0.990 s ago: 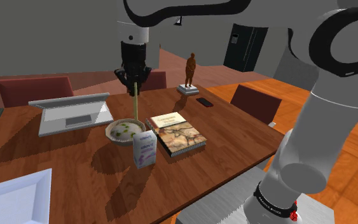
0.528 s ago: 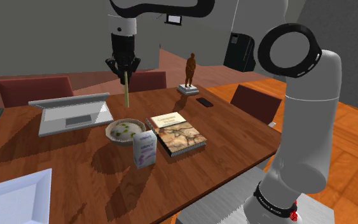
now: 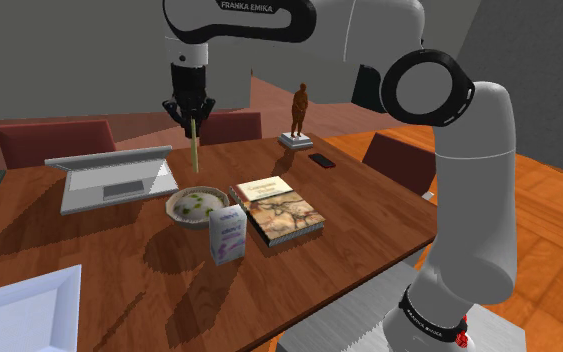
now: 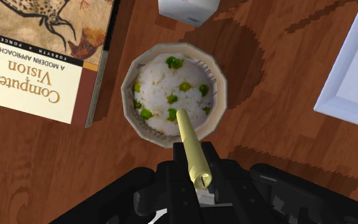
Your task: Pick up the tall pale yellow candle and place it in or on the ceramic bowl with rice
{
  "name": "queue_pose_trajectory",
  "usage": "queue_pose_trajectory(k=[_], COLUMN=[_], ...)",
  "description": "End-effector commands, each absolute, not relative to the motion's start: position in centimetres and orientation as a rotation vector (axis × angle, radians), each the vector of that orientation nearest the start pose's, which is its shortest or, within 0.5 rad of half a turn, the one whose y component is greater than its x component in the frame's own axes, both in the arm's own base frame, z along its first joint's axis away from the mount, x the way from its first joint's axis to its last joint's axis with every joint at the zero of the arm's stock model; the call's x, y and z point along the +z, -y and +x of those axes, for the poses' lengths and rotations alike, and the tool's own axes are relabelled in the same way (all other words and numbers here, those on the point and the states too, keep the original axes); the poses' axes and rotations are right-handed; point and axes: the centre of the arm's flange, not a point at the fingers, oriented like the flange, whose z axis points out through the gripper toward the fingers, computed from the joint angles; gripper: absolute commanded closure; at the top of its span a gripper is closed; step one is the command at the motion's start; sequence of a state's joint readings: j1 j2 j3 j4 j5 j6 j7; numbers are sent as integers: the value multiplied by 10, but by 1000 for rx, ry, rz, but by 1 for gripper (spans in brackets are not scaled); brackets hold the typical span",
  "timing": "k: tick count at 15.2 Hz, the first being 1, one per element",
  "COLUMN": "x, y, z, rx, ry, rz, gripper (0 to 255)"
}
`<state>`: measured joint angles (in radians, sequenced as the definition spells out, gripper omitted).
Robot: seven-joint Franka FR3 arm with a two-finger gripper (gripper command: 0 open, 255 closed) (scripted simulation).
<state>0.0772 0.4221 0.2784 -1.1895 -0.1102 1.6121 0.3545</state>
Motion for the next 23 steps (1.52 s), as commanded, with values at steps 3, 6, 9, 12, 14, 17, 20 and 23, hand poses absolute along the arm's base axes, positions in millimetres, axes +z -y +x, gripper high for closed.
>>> queue_pose_trajectory(k=[3, 6, 9, 12, 14, 17, 20, 23], x=[534, 518, 502, 486, 476, 468, 468, 468], y=[-186, -186, -186, -186, -186, -186, -186, -186], z=[651, 651, 651, 651, 651, 651, 651, 651], rx=[-21, -21, -21, -21, -21, -21, -21, -21], ry=[-31, -31, -31, -31, -31, -31, -31, -31], rz=[-3134, -3134, -3134, -3134, -3134, -3134, -3134, -3134], gripper=[255, 255, 255, 255, 255, 255, 255, 255])
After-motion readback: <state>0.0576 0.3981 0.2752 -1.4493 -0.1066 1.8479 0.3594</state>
